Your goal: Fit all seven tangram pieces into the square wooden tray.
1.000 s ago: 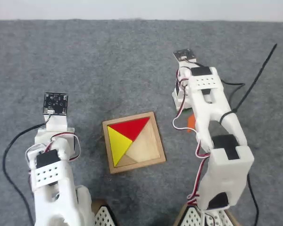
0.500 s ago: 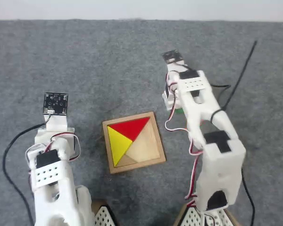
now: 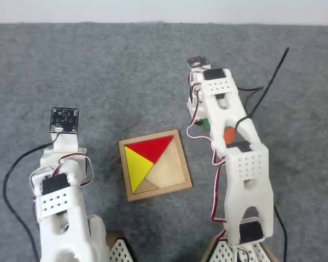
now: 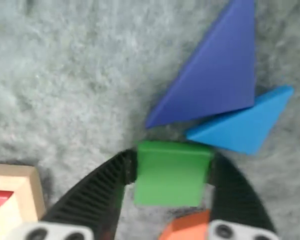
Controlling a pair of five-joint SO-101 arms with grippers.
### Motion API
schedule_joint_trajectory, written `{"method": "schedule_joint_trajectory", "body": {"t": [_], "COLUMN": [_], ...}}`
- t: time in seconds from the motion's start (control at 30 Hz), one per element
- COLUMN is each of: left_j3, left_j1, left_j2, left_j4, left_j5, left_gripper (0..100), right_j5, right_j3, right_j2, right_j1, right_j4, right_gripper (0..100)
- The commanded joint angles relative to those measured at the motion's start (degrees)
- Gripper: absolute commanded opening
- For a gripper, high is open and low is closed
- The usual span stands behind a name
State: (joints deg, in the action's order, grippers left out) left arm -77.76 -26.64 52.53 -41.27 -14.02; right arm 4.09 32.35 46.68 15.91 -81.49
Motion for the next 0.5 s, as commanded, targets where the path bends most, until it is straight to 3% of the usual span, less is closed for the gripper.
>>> {"method": "schedule_joint_trajectory", "body": {"t": [0.0,0.47], "left_j3": [0.57,0.57], "left_j1": [-0.26,-0.26], "left_j2": [1.41,1.41], "left_j4": [0.97,0.97], "left_j5": [0.09,0.09], "left_gripper": [1,1], "right_j5": [-0.26,-0.62], "right_j3": [4.75,4.92], "right_j2": [0.22,-5.93], "right_j1": [-1.19,-2.86], "right_j4": [-1.45,-6.55], "right_gripper": [8.5,8.0]}}
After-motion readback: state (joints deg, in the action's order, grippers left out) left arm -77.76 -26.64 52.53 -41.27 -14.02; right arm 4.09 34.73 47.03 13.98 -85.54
